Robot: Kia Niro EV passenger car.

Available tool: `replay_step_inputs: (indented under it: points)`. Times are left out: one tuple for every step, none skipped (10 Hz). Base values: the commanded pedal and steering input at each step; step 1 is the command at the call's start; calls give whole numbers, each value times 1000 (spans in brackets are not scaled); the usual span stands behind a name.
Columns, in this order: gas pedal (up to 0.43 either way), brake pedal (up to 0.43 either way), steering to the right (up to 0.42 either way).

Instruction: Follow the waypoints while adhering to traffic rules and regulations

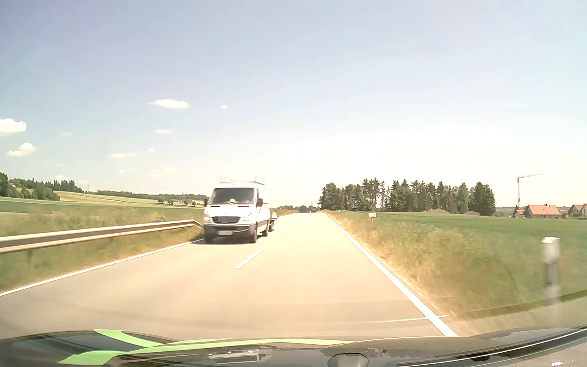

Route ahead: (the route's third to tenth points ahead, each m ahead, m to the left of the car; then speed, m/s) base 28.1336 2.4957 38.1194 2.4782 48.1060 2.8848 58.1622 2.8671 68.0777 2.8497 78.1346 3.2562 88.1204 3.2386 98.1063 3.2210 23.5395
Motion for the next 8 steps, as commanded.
replay_step_inputs:
  points:
    - [240, 0, -2]
    - [240, 0, -2]
    - [240, 0, -2]
    - [248, 0, -2]
    - [248, 0, -2]
    - [248, 0, -2]
    - [248, 0, -2]
    - [240, 0, -1]
